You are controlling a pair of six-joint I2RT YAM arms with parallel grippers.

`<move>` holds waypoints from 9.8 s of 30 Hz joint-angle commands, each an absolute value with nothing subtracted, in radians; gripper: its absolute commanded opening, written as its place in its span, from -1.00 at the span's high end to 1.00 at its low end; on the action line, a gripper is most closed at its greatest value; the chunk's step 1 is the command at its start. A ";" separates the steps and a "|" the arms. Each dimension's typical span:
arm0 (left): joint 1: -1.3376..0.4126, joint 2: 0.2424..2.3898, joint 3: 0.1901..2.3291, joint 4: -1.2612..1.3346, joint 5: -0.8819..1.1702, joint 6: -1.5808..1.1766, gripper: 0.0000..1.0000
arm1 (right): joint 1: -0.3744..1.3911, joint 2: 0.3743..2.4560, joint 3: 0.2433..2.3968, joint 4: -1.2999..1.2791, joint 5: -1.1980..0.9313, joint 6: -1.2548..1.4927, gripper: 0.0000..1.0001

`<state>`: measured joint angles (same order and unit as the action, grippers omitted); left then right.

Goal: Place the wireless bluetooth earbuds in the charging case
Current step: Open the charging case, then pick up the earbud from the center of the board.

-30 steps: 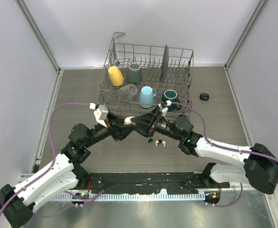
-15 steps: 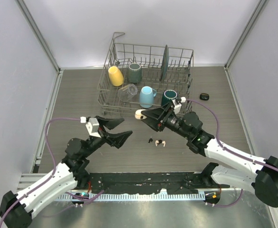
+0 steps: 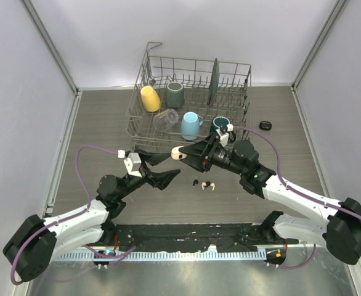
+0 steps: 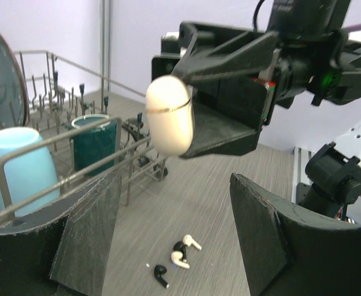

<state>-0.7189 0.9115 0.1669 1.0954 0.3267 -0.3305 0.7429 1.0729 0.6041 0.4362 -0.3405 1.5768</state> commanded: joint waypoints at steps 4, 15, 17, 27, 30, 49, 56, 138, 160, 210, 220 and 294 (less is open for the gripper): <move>-0.719 0.856 0.212 1.230 0.368 -0.278 -0.48 | 0.742 1.069 0.621 0.469 -0.377 1.588 0.98; -0.721 0.874 0.241 1.207 0.385 -0.270 -0.35 | 0.745 1.086 0.670 0.471 -0.443 1.560 0.98; -0.721 0.888 0.247 1.207 0.388 -0.270 -0.35 | 0.749 1.088 0.681 0.466 -0.454 1.557 0.98; -0.723 0.902 0.264 1.207 0.391 -0.261 -0.26 | 0.759 1.092 0.684 0.474 -0.457 1.557 0.98; -0.723 0.899 0.267 1.213 0.376 -0.258 -0.24 | 0.764 1.088 0.681 0.476 -0.456 1.554 0.98; -0.741 1.002 0.287 1.359 0.351 -0.331 -0.06 | 0.787 1.094 0.618 0.653 -0.408 1.534 0.98; -0.744 1.005 0.291 1.379 0.333 -0.333 -0.09 | 0.788 1.106 0.600 0.681 -0.402 1.537 0.98; -0.746 1.055 0.293 1.431 0.324 -0.368 0.08 | 0.793 1.126 0.575 0.741 -0.374 1.546 0.98; -0.746 1.069 0.308 1.431 0.322 -0.368 0.16 | 0.802 1.132 0.557 0.772 -0.368 1.565 0.98; -0.746 1.009 0.293 1.451 0.445 -0.370 0.99 | 0.856 1.029 0.942 -0.175 -0.255 0.831 -0.31; -0.746 0.970 0.296 1.414 0.529 -0.397 1.00 | 0.847 1.034 0.925 -0.095 -0.196 0.928 -0.31; -0.744 0.678 0.161 1.177 0.362 -0.314 1.00 | 0.745 1.270 0.764 -0.492 0.196 0.724 0.25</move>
<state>-0.7414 0.6941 0.1642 1.1465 0.3763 -0.3321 0.7300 1.2472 0.7231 -0.5026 0.1749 0.7509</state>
